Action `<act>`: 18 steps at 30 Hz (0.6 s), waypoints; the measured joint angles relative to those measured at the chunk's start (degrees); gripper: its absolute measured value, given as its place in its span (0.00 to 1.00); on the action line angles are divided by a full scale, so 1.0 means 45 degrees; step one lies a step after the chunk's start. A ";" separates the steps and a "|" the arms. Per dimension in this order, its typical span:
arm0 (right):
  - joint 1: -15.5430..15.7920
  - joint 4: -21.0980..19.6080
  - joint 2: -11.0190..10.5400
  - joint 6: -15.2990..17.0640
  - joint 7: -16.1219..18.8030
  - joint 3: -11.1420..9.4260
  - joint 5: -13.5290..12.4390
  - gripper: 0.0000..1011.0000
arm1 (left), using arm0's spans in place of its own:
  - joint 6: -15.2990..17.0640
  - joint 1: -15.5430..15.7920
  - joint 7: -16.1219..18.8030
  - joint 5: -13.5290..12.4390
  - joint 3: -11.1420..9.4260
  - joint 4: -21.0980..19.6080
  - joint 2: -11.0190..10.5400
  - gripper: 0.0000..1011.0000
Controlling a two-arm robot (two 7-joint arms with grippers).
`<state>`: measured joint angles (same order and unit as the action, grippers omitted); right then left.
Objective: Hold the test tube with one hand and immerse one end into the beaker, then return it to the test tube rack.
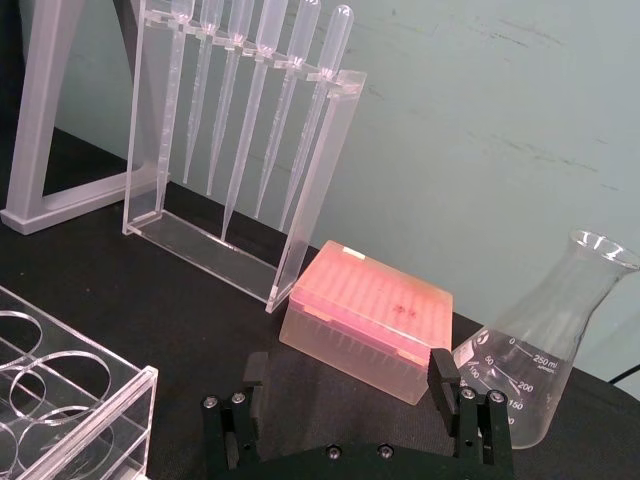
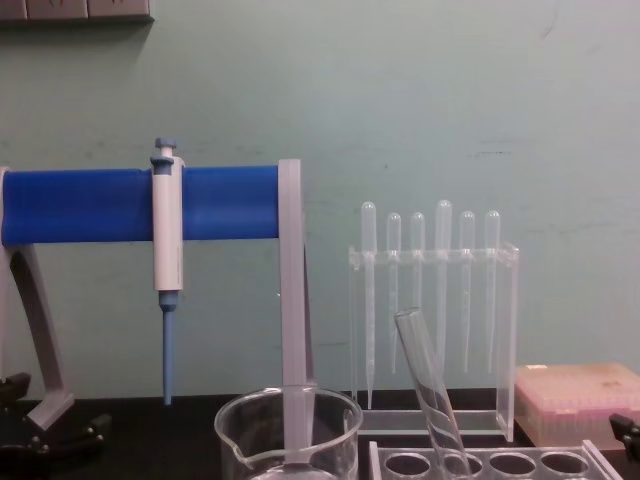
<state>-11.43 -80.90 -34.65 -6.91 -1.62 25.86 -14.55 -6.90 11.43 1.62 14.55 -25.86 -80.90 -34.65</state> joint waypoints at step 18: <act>-0.0001 0.0000 0.0000 0.0000 0.0000 0.0000 0.0000 0.99 | 0.0000 0.0001 0.0000 0.0000 0.0000 0.0000 0.0000 0.99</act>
<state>-11.43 -80.90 -34.64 -6.91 -1.62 25.86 -14.55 -6.91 11.44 1.62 14.55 -25.86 -80.90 -34.65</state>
